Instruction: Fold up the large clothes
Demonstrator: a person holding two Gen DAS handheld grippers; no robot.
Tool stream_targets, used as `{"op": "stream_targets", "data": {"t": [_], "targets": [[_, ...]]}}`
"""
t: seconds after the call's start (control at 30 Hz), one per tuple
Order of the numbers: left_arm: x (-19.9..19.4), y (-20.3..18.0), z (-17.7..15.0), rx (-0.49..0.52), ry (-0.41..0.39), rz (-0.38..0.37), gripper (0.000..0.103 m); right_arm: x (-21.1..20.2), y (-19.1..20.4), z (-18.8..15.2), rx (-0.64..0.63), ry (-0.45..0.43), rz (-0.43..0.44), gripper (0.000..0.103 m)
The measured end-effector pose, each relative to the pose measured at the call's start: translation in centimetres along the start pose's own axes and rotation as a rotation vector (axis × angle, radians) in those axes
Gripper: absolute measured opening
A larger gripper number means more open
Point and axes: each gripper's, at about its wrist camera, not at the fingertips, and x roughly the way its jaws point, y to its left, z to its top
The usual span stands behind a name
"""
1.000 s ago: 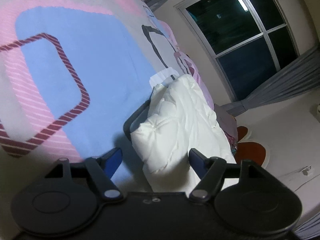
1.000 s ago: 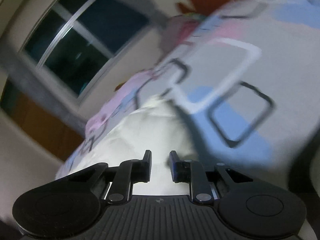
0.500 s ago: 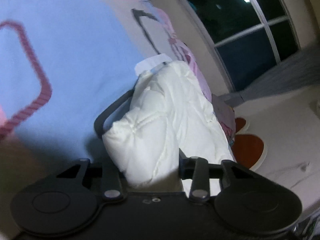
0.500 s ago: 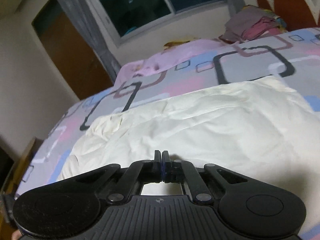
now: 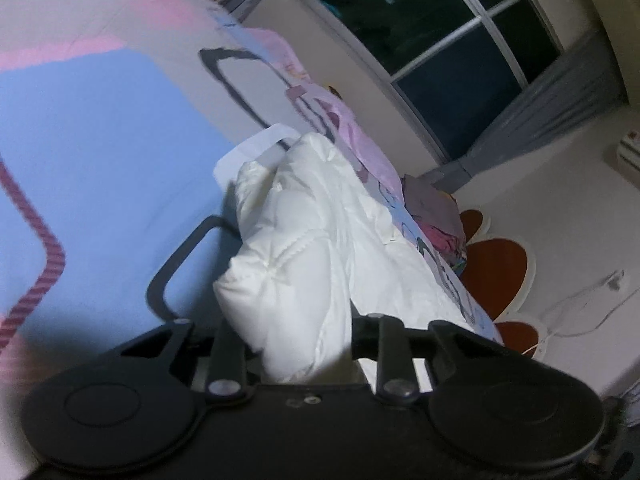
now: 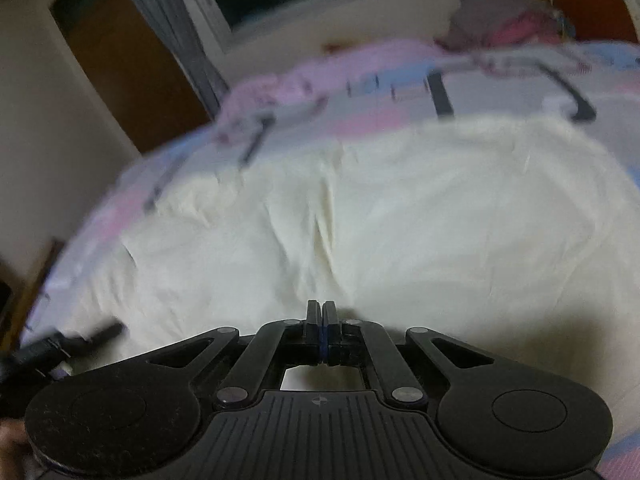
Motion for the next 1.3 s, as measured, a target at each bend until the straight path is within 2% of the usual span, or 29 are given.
{"op": "stream_targets", "data": {"t": [0.13,0.23,0.33,0.43,0.53,0.63,0.73,0.77,0.8,0.87,0.93,1.0,1.03,1.07,1.17,1.3], "targets": [[-0.9,-3.0,-0.2,0.097,-0.032,-0.004,0.022,1.9,-2.4,-0.9,0.069,0.003,0.053,0.000],[-1.9,-6.9,-0.7,0.211,-0.070,-0.025,0.022,2.1,-3.4,-1.4,0.072,0.000,0.086,0.000],[-2.4,-12.3,-1.8,0.363,-0.084,-0.053,0.022,2.1,-4.6,-1.3,0.084,0.014,0.136,0.000],[-2.0,-18.1,-3.6,0.534,-0.061,-0.073,0.022,1.3,-5.6,-0.2,0.105,0.049,0.183,0.000],[-0.7,-23.2,-6.3,0.683,-0.026,-0.070,0.022,-2.8,-8.4,0.2,0.163,-0.066,0.225,0.000],[1.4,-26.5,-9.1,0.727,0.025,-0.095,0.022,-6.5,-12.4,0.4,0.209,-0.124,0.189,0.000],[3.9,-28.8,-12.0,0.739,0.095,-0.133,0.032,-9.3,-16.6,0.3,0.280,-0.153,0.144,0.000],[4.9,-29.2,-12.9,0.732,0.121,-0.150,0.046,-10.2,-17.9,0.1,0.304,-0.171,0.127,0.000],[6.0,-29.6,-13.8,0.721,0.144,-0.170,0.065,-11.1,-19.1,0.0,0.333,-0.184,0.111,0.000],[8.1,-29.9,-15.6,0.685,0.183,-0.221,0.084,-12.8,-21.5,-0.1,0.387,-0.203,0.081,0.000],[10.5,-29.7,-17.0,0.642,0.235,-0.239,0.085,-14.3,-23.9,-0.3,0.436,-0.224,0.035,0.000],[12.9,-29.3,-17.9,0.593,0.299,-0.254,0.086,-15.6,-25.8,0.0,0.475,-0.239,0.007,0.022],[13.7,-29.2,-18.4,0.591,0.314,-0.249,0.086,-16.2,-26.4,-0.1,0.490,-0.256,-0.004,0.057],[14.1,-29.2,-18.8,0.599,0.317,-0.238,0.086,-16.9,-26.9,-0.1,0.494,-0.282,-0.013,0.065],[14.5,-29.7,-18.5,0.595,0.336,-0.235,0.087,-18.1,-27.2,0.1,0.491,-0.298,0.005,0.065],[11.9,-30.7,-16.9,0.584,0.330,-0.276,0.088,-19.3,-25.1,0.6,0.453,-0.333,0.040,0.065]]}}
